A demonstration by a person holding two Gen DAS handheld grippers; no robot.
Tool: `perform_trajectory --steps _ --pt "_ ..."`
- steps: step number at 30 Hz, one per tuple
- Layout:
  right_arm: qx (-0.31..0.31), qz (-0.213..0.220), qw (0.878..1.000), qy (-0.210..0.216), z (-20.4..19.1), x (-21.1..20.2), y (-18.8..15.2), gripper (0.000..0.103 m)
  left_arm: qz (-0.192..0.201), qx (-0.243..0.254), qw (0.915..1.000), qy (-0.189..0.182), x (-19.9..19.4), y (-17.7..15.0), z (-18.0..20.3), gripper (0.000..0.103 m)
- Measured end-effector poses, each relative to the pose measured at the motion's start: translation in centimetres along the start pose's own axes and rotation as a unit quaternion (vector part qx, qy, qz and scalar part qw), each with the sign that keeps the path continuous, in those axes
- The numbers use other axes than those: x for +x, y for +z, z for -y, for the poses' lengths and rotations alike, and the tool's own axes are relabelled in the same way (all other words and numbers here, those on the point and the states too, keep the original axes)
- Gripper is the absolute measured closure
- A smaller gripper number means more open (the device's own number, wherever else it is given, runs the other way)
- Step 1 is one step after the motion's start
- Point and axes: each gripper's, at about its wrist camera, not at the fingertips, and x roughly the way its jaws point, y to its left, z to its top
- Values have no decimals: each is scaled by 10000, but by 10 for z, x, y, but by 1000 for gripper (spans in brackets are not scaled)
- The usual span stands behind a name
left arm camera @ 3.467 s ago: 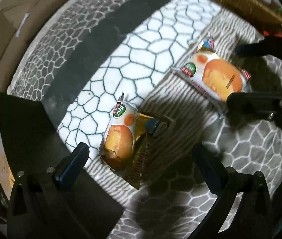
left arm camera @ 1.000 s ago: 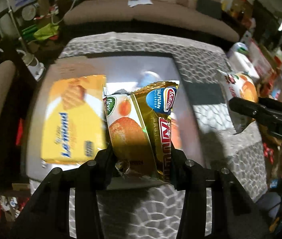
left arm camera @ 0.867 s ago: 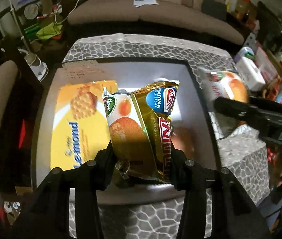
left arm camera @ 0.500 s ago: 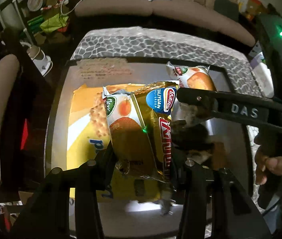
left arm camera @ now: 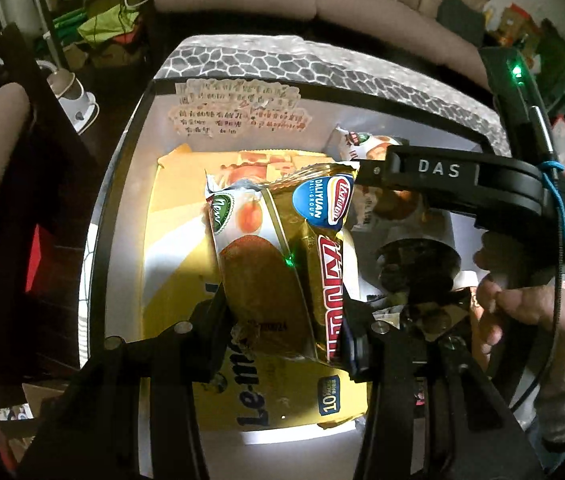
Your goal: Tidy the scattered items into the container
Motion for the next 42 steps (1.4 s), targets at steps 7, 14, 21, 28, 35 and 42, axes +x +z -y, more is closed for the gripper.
perform_trajectory --steps 7,14,21,28,35,42 --pt "-228 205 9993 -197 0 -20 -3 42 -10 52 10000 -5 0 3 5 61" --pt "-327 69 9993 143 13 -51 -8 42 -13 65 10000 -51 -1 12 18 61" --pt "-838 348 9959 67 18 -105 -10 42 -45 270 9996 -76 7 31 58 61" --pt "-1226 395 9917 -32 39 -136 -27 42 -240 64 9992 -321 34 56 89 61" --pt "-1144 332 9929 45 69 -135 -38 42 -485 33 9988 -33 69 68 104 60" --pt "-1201 362 9921 60 78 -130 -44 42 -416 188 9990 -11 67 73 124 60"
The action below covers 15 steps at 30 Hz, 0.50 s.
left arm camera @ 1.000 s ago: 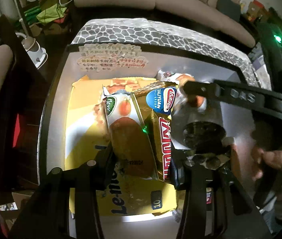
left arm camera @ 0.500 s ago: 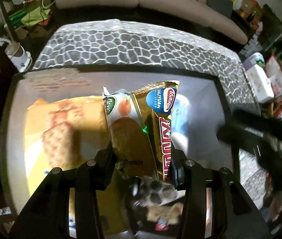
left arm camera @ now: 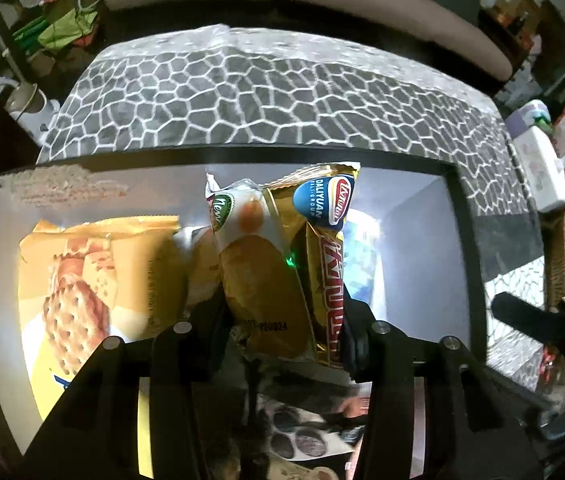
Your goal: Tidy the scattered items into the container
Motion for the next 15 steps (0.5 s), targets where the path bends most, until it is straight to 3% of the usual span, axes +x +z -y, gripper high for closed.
perform_trajectory --steps 3,7,13,15 --pt "-3 -21 10000 -87 6 0 -3 42 -27 151 9998 87 1 2 15 60" --pt "73 -14 9999 -102 15 -3 -6 42 -187 322 9979 523 11 2 28 56" --pt "68 -3 9999 -90 17 -5 -7 42 -308 214 9965 743 9 -4 6 58" --pt "59 -1 10000 -62 15 -4 -7 42 -219 192 9980 562 0 -6 -4 59"
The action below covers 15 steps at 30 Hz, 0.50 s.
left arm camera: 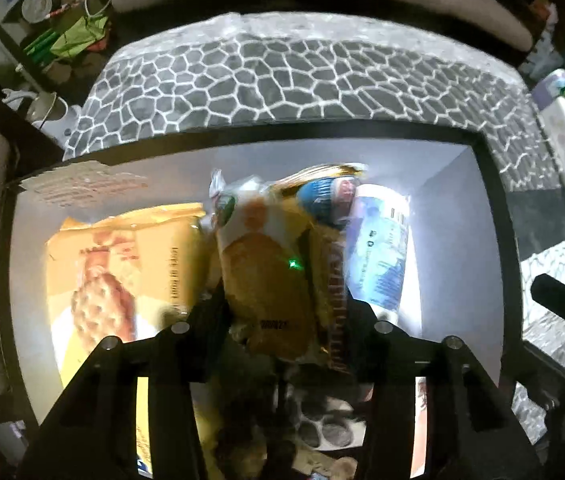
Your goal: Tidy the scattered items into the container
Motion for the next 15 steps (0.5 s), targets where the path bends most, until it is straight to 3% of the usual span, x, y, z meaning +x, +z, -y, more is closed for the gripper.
perform_trajectory --steps 2,4,9,11,15 --pt "-14 -3 10000 36 -2 2 -1 42 77 -164 9995 -244 -9 -3 -13 59" --pt "-22 -25 10000 41 -5 4 -2 42 152 -190 9995 -197 -14 -4 -21 59" --pt "-34 -16 10000 63 -11 3 -1 42 -210 -233 9995 -69 4 -9 -28 57" --pt "-60 -8 10000 54 -13 2 -1 42 -240 -192 9995 -3 8 -13 -24 52" --pt "-83 -27 10000 30 -14 1 -2 42 -125 -15 9999 29 -5 -29 -19 53"
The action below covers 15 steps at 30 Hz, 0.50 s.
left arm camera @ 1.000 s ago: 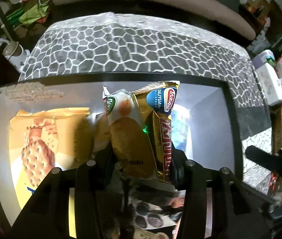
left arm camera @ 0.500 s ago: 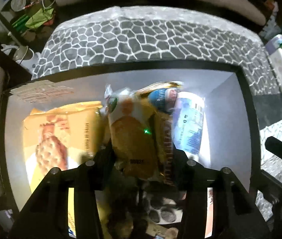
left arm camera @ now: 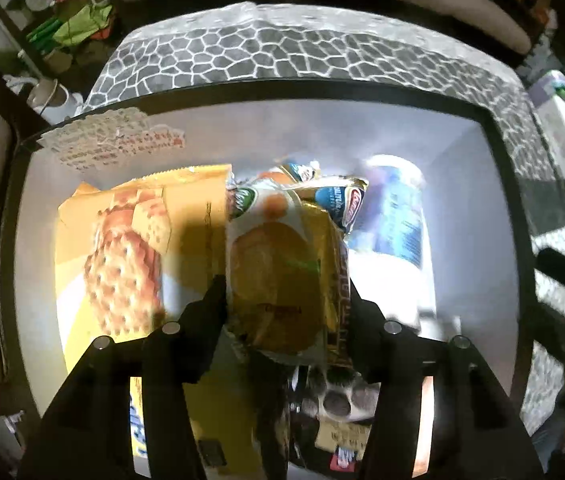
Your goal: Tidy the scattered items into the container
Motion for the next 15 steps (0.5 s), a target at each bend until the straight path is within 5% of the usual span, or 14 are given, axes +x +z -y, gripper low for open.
perform_trajectory --steps 6,15 --pt "26 -10 10000 95 -5 -2 -6 42 14 240 9996 134 -14 -29 0 55" --pt "-100 0 9999 79 -21 -15 -11 42 -50 -152 9998 -115 -27 -54 -17 45"
